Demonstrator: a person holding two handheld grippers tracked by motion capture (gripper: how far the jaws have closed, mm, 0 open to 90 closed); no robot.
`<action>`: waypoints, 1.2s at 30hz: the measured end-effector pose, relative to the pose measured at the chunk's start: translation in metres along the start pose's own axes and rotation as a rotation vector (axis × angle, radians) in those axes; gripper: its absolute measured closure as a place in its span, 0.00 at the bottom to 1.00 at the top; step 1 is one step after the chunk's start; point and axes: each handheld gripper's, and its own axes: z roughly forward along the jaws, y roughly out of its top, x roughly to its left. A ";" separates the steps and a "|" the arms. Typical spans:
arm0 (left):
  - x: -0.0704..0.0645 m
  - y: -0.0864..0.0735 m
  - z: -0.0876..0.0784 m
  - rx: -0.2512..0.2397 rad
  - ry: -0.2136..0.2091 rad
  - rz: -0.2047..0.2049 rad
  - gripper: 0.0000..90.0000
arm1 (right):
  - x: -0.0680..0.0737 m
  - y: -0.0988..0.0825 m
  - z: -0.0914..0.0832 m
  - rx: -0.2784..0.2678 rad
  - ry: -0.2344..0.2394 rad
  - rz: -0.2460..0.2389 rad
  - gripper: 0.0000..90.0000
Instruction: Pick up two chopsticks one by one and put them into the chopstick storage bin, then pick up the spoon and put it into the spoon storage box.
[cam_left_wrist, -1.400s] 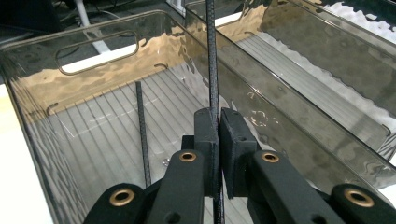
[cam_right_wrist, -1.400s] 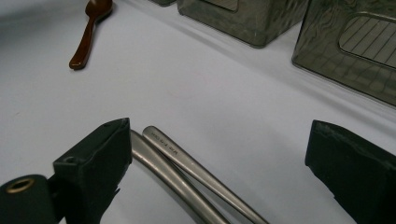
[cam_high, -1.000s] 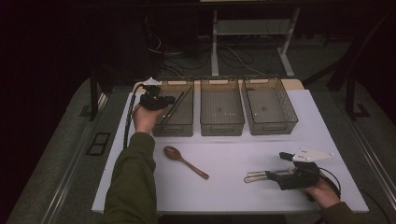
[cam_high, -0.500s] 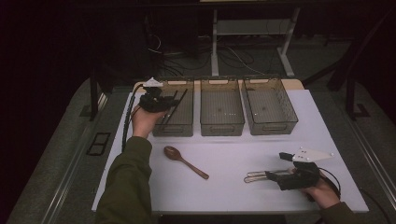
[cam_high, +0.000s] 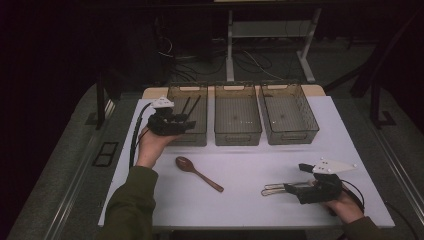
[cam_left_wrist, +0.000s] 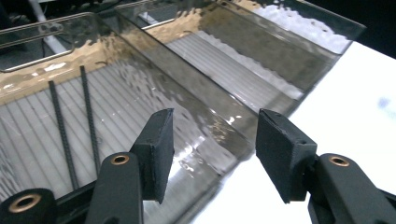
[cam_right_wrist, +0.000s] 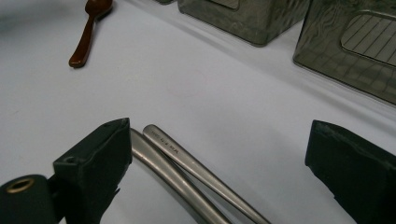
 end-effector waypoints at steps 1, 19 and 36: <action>-0.003 -0.001 -0.002 -0.003 -0.003 0.005 0.49 | 0.000 0.000 0.000 0.000 -0.001 0.000 0.07; -0.038 -0.031 -0.005 0.006 -0.042 0.056 0.43 | 0.001 0.000 0.000 0.003 -0.002 -0.001 0.07; -0.049 -0.068 -0.007 0.116 0.000 0.092 0.74 | 0.001 0.000 0.000 0.003 -0.002 -0.005 0.07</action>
